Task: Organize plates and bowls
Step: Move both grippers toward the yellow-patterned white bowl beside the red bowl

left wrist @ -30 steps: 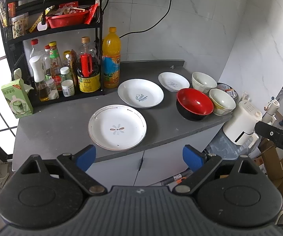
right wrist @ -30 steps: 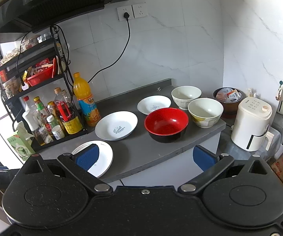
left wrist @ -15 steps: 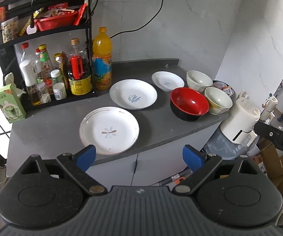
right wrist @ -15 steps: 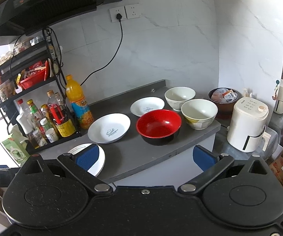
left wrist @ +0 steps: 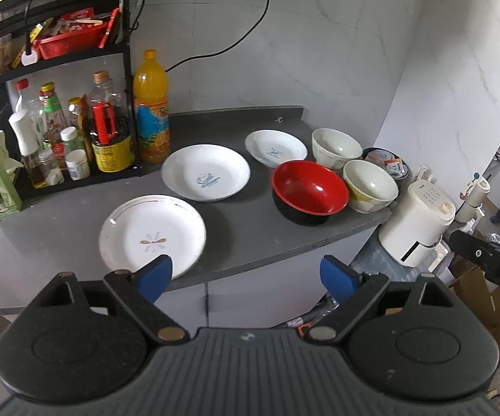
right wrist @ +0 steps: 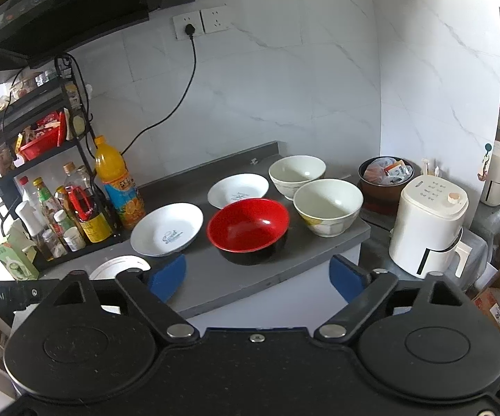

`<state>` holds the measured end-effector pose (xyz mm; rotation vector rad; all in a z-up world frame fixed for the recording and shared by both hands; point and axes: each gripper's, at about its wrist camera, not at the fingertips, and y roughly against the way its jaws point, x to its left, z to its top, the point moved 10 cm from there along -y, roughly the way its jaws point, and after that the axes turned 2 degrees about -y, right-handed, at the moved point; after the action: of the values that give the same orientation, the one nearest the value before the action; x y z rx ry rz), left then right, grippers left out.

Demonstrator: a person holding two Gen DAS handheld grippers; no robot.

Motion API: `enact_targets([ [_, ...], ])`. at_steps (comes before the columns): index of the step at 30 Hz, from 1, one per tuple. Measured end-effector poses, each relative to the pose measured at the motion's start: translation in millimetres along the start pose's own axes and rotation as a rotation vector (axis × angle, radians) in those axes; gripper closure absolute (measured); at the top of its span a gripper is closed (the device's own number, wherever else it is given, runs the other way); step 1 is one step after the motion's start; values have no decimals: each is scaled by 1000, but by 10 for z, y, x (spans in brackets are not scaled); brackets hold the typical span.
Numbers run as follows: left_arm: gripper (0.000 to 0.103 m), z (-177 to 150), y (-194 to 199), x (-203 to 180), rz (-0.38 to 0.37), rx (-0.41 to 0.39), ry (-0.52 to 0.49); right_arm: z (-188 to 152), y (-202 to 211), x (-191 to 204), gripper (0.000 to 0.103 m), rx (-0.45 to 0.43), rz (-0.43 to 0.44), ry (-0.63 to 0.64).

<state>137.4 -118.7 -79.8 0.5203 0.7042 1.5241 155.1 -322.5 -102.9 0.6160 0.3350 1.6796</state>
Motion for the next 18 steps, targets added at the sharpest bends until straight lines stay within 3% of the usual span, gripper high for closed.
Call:
enact_targets([
  [18,16,197,-336,-822,-54,-16,-40,87,-250,-638,34,50,-28,-73],
])
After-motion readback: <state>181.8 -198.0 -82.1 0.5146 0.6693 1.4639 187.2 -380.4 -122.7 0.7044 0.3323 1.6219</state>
